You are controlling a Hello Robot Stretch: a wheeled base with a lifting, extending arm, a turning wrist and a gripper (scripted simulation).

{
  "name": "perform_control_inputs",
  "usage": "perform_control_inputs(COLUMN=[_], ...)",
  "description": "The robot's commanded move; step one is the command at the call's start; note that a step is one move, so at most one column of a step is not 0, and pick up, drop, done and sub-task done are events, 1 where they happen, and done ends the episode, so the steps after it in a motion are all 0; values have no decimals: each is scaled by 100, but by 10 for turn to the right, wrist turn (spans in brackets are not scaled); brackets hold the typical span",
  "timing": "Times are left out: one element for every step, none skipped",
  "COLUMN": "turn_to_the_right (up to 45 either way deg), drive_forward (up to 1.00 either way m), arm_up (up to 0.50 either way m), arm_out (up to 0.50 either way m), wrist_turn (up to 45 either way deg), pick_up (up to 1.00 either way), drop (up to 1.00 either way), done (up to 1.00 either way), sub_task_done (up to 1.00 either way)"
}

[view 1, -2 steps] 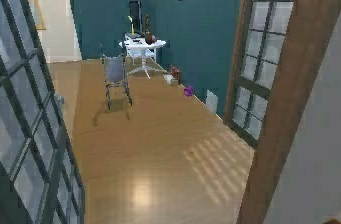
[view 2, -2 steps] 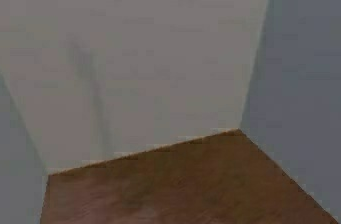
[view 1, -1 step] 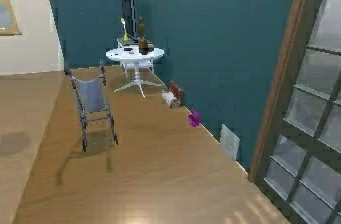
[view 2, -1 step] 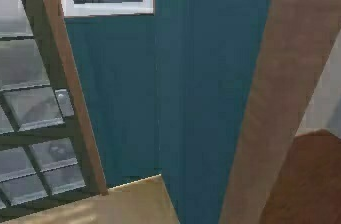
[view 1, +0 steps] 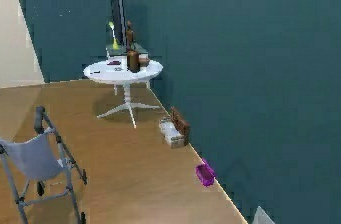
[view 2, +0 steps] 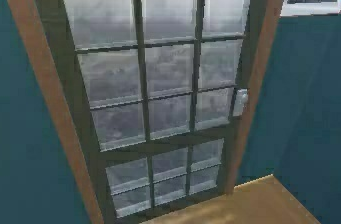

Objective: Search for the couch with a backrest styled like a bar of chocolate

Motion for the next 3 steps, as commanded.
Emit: perform_control_inputs(turn_to_the_right=[0, -180, -30], drive_forward=[100, 0, 0], arm_up=[0, 0, 0], arm_out=[0, 0, 0], wrist_turn=[0, 0, 0], pick_up=[0, 0, 0], drop=[0, 0, 0], done=[0, 0, 0], sub_task_done=[0, 0, 0])
